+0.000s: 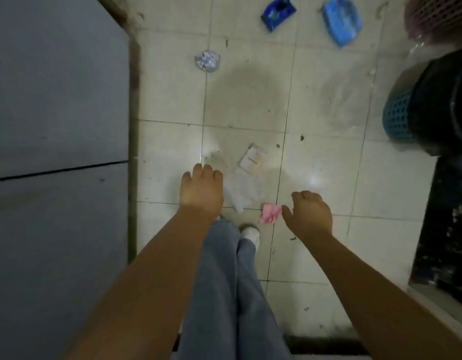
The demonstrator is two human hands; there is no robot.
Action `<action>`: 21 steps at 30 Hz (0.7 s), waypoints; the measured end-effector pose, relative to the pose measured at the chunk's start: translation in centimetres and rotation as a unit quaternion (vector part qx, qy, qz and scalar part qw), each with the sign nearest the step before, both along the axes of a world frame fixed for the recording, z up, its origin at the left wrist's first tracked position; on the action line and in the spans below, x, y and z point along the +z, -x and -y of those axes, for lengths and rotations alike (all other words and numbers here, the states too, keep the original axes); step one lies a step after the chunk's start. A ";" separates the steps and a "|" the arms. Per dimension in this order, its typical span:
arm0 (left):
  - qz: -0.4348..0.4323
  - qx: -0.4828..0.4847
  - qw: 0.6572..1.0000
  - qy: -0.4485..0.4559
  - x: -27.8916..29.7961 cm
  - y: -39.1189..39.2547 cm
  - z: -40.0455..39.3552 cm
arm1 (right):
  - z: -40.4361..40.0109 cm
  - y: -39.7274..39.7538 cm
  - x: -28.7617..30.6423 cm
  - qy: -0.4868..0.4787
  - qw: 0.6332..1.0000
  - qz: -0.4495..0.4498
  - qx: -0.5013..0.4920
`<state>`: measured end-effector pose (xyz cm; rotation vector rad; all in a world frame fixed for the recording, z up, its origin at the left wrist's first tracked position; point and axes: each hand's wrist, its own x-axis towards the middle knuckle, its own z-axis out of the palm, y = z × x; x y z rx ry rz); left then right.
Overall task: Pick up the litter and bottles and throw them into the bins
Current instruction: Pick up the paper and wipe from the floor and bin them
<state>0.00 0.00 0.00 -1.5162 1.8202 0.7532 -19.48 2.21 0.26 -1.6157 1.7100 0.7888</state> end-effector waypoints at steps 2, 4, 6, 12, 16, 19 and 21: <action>0.011 -0.039 0.999 -0.032 -4.6 0.9 -0.8 | -2.4 0.6 -5.1 -0.032 0.999 -0.020 -0.035; 0.015 -0.092 0.995 -0.044 -9.9 1.6 -2.2 | -5.2 0.9 -10.3 -0.073 0.995 -0.023 -0.068; 0.011 -0.139 0.989 -0.042 -14.8 2.3 -3.4 | -7.2 1.0 -15.4 -0.090 0.991 -0.020 -0.098; -0.019 -0.246 0.967 -0.060 -27.3 4.2 -6.2 | -9.7 1.0 -27.8 -0.072 0.983 0.000 -0.171; -0.007 -0.303 0.949 -0.083 -31.0 3.9 -7.3 | -10.5 1.7 -31.9 -0.019 0.980 -0.018 -0.195; -0.017 -0.344 0.938 -0.039 -31.8 3.1 -7.4 | -10.7 2.4 -32.5 -0.005 0.983 -0.007 -0.185; -0.052 -0.369 0.928 0.030 -32.4 2.9 -6.8 | -10.5 2.6 -32.2 0.007 0.984 0.008 -0.179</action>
